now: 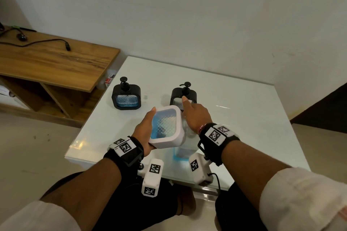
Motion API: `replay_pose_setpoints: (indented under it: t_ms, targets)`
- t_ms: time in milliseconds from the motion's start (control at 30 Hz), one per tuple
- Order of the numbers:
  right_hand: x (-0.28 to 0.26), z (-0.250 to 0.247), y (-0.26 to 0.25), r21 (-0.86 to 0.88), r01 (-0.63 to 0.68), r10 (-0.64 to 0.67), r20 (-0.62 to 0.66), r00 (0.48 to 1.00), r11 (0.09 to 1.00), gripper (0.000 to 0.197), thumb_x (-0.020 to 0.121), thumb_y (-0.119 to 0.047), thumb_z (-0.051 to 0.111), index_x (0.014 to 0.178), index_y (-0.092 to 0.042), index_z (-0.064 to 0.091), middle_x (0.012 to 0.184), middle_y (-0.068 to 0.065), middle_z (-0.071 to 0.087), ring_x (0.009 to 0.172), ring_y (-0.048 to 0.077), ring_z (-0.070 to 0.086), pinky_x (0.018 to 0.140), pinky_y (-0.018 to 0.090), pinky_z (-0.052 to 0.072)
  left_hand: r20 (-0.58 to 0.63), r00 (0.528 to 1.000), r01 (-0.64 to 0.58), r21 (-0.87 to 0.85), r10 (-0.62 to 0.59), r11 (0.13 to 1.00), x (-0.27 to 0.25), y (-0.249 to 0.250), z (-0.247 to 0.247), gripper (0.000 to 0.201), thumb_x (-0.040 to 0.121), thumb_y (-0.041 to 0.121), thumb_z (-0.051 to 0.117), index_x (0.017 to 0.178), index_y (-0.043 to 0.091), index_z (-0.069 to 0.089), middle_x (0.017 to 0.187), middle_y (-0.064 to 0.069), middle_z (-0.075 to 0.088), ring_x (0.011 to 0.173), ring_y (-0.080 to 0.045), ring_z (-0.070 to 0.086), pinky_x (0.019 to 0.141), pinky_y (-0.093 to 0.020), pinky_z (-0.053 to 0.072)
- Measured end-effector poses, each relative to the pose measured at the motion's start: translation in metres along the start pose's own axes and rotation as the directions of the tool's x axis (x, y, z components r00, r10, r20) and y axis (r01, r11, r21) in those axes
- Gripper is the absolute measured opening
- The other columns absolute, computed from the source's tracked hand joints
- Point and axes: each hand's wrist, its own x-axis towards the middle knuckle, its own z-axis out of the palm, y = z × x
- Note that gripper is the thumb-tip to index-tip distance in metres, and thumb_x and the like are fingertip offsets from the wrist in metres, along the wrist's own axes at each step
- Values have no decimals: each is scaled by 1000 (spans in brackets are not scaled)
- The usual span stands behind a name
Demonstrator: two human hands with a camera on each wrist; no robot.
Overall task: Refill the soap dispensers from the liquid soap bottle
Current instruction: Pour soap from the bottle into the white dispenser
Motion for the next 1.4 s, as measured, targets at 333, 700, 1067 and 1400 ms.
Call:
replay_pose_setpoints:
  t_ms: [333,700,1067,1400]
  targets:
    - [-2,3,3,5,37,-36,-30,999,999,62,101,-57,20,65,-20,54,86,10,62,85,27,55,77,31,36,56,998,1,-27,0,1000,4,-3,-3,65,88,73,58,138,32,60,129,-9,71,117,-34,68,91,-52,57]
    - [1,5,1,-13,30,-29,15,999,999,57,100,-57,21,65,-21,48,88,9,59,86,25,53,81,32,35,21,1000,6,-15,-6,1000,3,-1,-4,57,92,71,54,135,34,60,128,-10,71,116,-35,68,87,-51,59]
    - [0,2,0,-27,12,-10,71,997,1000,70,98,-62,20,101,-10,67,109,12,65,103,29,57,93,36,39,8,1000,6,-7,-6,1000,-1,0,-1,57,91,70,56,133,34,62,125,-10,73,113,-35,69,86,-51,59]
    - [1,-1,-1,-6,15,-15,74,997,1000,56,100,-59,21,62,-25,45,92,11,60,90,27,54,88,36,38,-4,1000,1,9,-1,1000,-5,1,3,52,93,67,54,133,35,60,126,-11,71,114,-36,68,87,-52,60]
